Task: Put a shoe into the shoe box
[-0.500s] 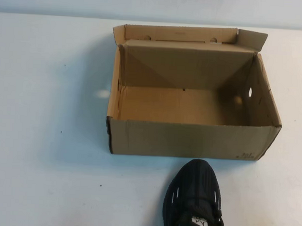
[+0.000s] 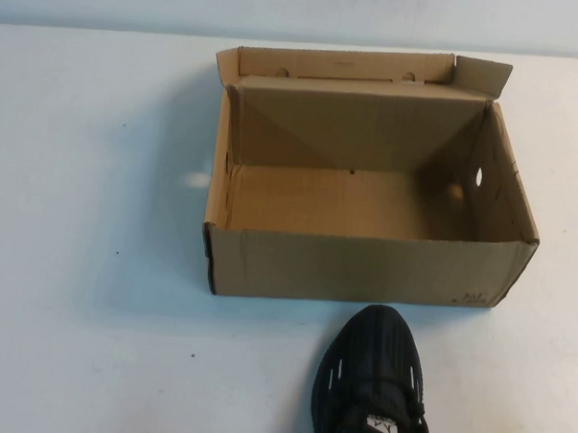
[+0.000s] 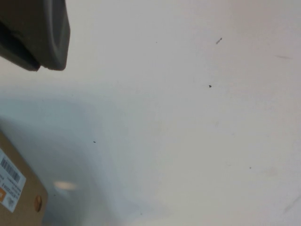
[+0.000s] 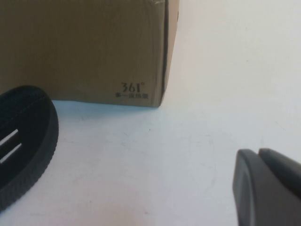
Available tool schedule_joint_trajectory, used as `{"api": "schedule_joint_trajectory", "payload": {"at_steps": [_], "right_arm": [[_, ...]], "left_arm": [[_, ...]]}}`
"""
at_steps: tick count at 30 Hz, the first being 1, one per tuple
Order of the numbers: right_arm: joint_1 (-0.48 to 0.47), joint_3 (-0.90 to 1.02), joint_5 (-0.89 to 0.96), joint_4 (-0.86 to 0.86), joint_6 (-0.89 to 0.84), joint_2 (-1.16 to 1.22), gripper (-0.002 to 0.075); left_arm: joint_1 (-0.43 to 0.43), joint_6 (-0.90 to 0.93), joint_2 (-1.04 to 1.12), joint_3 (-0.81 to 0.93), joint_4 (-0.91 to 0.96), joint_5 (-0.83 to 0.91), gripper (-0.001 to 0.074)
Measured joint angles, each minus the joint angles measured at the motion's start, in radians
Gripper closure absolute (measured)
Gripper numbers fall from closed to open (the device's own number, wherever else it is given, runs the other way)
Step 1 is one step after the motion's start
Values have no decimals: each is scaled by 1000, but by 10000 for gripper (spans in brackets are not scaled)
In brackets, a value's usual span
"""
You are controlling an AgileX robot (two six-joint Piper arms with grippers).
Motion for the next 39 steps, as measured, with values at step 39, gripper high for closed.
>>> {"api": "schedule_joint_trajectory", "payload": {"at_steps": [39], "right_arm": [[0,0,-911,5,0,0,742]], "left_arm": [[0,4,-2,0,17,-1256,738]]}}
